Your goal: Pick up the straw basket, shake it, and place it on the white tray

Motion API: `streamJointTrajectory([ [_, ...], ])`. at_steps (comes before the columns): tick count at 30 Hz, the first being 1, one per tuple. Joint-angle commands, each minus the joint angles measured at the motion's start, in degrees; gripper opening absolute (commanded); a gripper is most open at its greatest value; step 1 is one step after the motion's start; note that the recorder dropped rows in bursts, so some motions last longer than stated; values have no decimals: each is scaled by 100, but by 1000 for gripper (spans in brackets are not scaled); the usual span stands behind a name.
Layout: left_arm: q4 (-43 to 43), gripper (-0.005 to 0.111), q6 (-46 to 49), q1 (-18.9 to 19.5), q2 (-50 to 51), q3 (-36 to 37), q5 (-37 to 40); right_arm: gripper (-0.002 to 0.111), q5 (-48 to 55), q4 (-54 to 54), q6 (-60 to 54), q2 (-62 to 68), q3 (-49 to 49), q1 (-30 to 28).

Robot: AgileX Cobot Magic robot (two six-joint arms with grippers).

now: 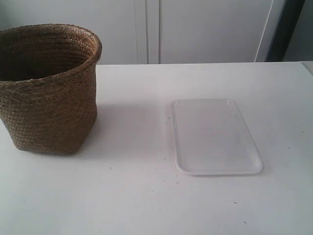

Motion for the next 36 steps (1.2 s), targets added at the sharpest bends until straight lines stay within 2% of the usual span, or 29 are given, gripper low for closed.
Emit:
streamJointTrajectory([
  [1,220,74,-1140,11,-15,-136,-1204,39,-27,-9,8,-16,9,-49],
  [5,78,74,-1445,11,73,-700,-857,39,-27,-9,8,-16,9,-49],
  [7,-157,74,-1405,11,264,-962,-617,39,-27,-9,8,-16,9,-49],
  [10,-53,74,-1377,11,734,-1359,-190,39,-27,-9,8,-16,9,-49],
  [14,5,74,-1377,11,1576,-1793,91,39,-27,-9,8,-16,9,-49],
  [17,5,74,-1643,11,2524,-2423,320,39,-27,-9,8,-16,9,-49],
  [23,122,74,-1658,11,3722,-3414,314,39,-27,-9,8,-16,9,-49],
  [25,427,74,-885,11,3963,-3758,331,39,-27,-9,8,-16,9,-49],
  [26,813,74,206,11,4126,-4021,476,39,-27,-9,8,-16,9,-49],
  [27,1175,74,837,11,4210,-4185,657,39,-27,-9,8,-16,9,-49],
  [28,2074,74,2057,11,4356,-4315,825,39,-27,-9,8,-16,9,-49],
  [29,2656,74,2862,11,4413,-4330,836,39,-27,-9,8,-16,9,-49],
  [30,3625,74,3816,11,4454,-4290,914,39,-27,-9,8,-16,9,-49],
  [32,4353,74,4639,11,4454,-4228,1002,39,-27,-9,8,-16,9,-49],
  [34,4649,74,5153,11,4454,-4195,1002,39,-27,-9,8,-16,9,-49],
  [36,3845,74,4840,11,4499,-4267,881,39,-27,-9,8,-16,9,-49],
])
